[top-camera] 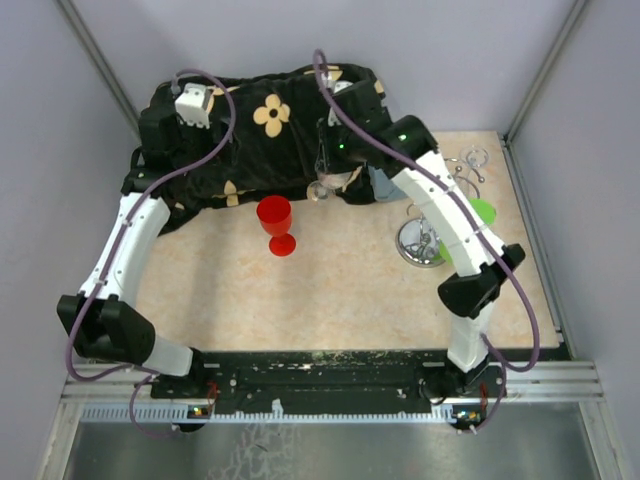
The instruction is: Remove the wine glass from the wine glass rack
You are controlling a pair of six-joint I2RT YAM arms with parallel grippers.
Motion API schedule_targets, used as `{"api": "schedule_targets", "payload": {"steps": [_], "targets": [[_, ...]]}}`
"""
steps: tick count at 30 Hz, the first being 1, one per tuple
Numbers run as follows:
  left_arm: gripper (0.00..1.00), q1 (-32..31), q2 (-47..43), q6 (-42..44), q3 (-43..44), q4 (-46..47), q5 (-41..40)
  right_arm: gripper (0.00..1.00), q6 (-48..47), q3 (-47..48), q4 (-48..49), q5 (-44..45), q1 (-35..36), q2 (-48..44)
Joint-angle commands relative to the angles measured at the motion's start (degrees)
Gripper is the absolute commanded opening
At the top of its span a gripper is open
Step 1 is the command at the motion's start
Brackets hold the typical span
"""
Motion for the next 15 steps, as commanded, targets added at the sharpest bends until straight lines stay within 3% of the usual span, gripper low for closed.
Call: {"api": "schedule_targets", "payload": {"steps": [1, 8, 15], "targets": [[1.0, 3.13, -0.92, -5.85, -0.8, -3.65, 3.23, 0.0, -2.14, -4.66, 6.19, 11.03, 3.08, -0.84], [1.0, 3.36, -0.66, -6.8, -0.27, -3.99, 3.78, 0.0, -1.31, -17.03, 13.69, 14.42, 6.65, -0.6], [1.0, 3.35, 0.19, -6.87, 0.99, -4.99, 4.41, 0.0, 0.45, -23.55, 17.05, 13.68, 7.69, 1.06]]}}
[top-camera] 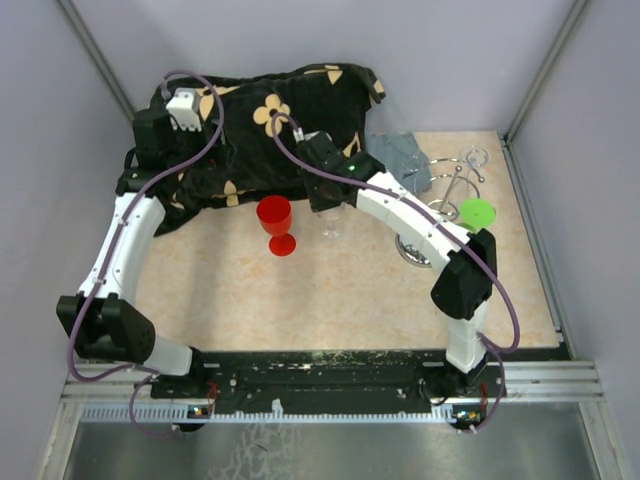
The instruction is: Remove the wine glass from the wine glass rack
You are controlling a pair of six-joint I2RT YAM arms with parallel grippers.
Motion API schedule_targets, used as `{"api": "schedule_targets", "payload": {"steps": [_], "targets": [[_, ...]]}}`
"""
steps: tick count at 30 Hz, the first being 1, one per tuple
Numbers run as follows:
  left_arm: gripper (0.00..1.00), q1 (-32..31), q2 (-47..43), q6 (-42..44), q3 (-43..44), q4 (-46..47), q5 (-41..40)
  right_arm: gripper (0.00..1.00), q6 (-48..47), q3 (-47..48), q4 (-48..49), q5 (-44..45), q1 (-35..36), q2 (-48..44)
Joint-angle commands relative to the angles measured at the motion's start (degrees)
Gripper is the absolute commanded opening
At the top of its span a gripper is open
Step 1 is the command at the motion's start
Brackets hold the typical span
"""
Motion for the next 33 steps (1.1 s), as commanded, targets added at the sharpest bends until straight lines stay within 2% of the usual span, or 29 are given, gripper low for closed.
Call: {"api": "schedule_targets", "payload": {"steps": [1, 19, 29, 31, 33], "targets": [[1.0, -0.08, 0.27, -0.89, 1.8, -0.89, 1.18, 0.0, 1.34, -1.69, 6.94, 1.01, 0.92, -0.34], [1.0, 0.07, 1.69, -1.33, 3.41, -1.96, 1.61, 0.0, 2.87, -7.92, 10.99, -2.18, 2.91, 2.33], [1.0, 0.17, 1.62, -0.7, 3.38, -2.75, 1.98, 0.0, 3.18, -5.32, 9.05, -2.28, 2.95, 5.21], [1.0, 0.13, 1.62, -0.66, 3.41, -2.87, 2.1, 0.04, 3.19, -4.25, 8.3, -1.96, 2.95, 5.74], [1.0, 0.18, 1.55, -0.51, 3.43, -2.96, 2.23, 0.15, 3.19, -3.33, 7.51, -1.66, 2.92, 5.77]]}}
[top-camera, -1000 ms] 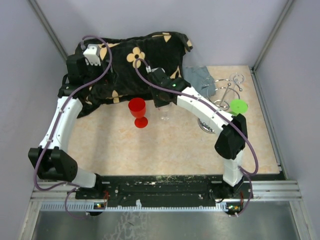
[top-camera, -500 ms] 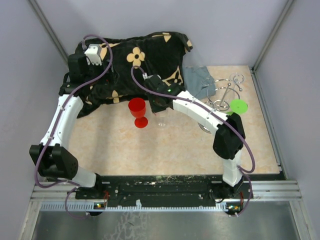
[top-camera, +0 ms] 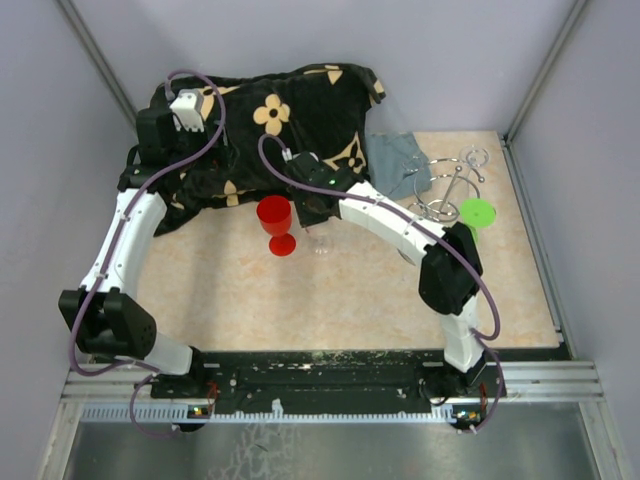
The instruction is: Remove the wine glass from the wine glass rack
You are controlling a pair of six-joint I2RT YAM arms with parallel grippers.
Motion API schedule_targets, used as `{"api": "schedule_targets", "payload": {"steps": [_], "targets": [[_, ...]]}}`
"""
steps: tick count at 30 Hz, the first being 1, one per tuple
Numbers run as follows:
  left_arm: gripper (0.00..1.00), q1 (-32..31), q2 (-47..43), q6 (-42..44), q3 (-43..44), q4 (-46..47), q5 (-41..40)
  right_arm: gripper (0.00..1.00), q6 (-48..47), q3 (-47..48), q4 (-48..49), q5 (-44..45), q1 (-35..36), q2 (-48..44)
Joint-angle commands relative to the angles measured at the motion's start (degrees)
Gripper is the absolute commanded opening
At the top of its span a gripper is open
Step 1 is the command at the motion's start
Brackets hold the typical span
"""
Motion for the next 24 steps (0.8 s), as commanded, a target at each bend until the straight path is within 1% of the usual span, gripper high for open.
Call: {"api": "schedule_targets", "payload": {"steps": [1, 3, 7, 11, 15, 18, 20, 22, 24], "targets": [[1.0, 0.14, -0.2, 0.47, 1.91, -0.39, 1.02, 0.22, 0.48, 3.91, -0.08, 1.09, 0.65, 1.09], [1.0, 0.1, -0.15, 0.51, 1.96, -0.42, 1.19, 0.34, 0.35, 4.76, -0.65, 1.39, 0.66, 0.88], [1.0, 0.13, -0.11, 0.44, 2.03, -0.55, 1.93, 0.46, 0.22, 7.73, -2.75, 1.86, 0.67, 0.69], [1.0, 0.15, -0.02, 0.57, 2.31, -0.68, 2.56, 0.51, -0.15, 12.04, -5.67, 2.19, 0.62, 0.72], [1.0, 0.14, 0.06, 0.5, 2.74, -0.76, 3.27, 0.52, -0.31, 18.21, -9.72, 2.7, 0.66, 0.97], [1.0, 0.1, 0.52, 0.09, 4.4, -0.96, 4.4, 0.54, -0.22, 26.68, -15.14, 5.17, 0.57, 1.43], [1.0, 0.11, 1.7, -0.92, 7.2, -1.74, 5.91, 0.58, -0.4, 33.56, -19.18, 8.37, 0.03, 1.55], [1.0, 0.16, 3.65, -2.5, 10.98, -2.94, 8.7, 0.6, 0.46, 38.79, -22.28, 8.71, -2.58, 0.89], [1.0, 0.07, 6.31, -4.96, 15.47, -4.21, 12.28, 0.63, 1.63, 39.06, -22.86, 6.91, -7.06, -1.68]]}}
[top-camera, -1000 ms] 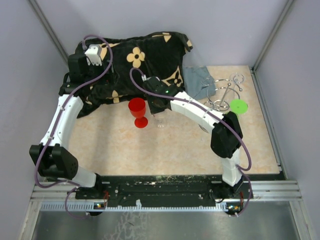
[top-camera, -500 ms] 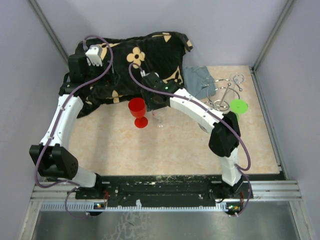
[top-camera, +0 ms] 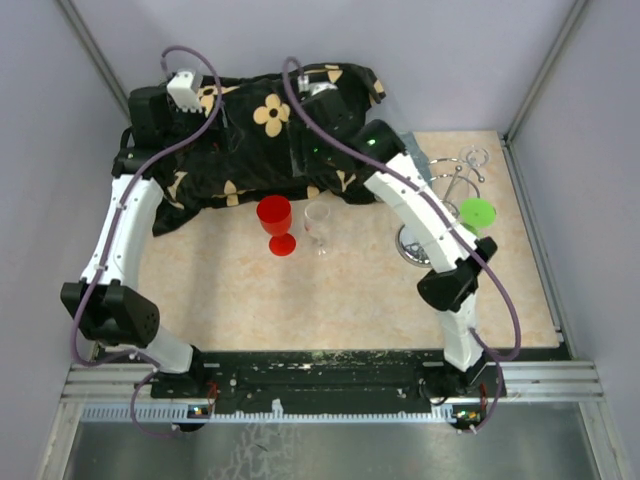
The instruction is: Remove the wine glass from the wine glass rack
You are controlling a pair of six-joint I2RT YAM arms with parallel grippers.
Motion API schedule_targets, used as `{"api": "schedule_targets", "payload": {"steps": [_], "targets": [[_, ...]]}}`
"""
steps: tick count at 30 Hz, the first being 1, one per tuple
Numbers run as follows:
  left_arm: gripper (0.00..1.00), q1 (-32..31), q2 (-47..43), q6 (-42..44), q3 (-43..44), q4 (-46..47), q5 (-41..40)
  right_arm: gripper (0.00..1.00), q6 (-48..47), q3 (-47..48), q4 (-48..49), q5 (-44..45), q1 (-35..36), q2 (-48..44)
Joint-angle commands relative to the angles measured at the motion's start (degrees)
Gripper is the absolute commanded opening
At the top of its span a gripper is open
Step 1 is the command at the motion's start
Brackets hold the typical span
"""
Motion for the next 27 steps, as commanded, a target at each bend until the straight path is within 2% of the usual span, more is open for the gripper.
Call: {"api": "schedule_targets", "payload": {"steps": [1, 6, 12, 18, 24, 27], "targets": [[1.0, 0.04, 5.12, -5.31, 10.18, -1.89, 9.2, 0.63, 1.69, 3.86, -4.45, 1.82, -8.74, -6.01], [1.0, -2.0, 13.58, -12.12, 21.61, -2.71, 19.3, 0.64, 0.5, -7.33, 0.75, 2.48, -18.44, -16.74], [1.0, -8.3, 20.43, -14.72, 29.9, -2.35, 21.82, 0.66, 0.14, -10.05, 2.71, 3.44, -27.06, -25.28], [1.0, -11.85, 22.9, -17.94, 28.93, -0.54, 23.6, 0.67, 2.29, -15.94, 6.1, -2.36, -38.8, -29.97], [1.0, -12.92, 23.41, -20.66, 26.56, 1.52, 25.3, 0.68, 7.11, -29.51, 14.69, -18.09, -54.78, -32.79], [1.0, -13.26, 23.06, -20.62, 25.77, 1.76, 25.41, 0.68, 9.3, -35.2, 19.63, -23.3, -59.2, -32.98]]}}
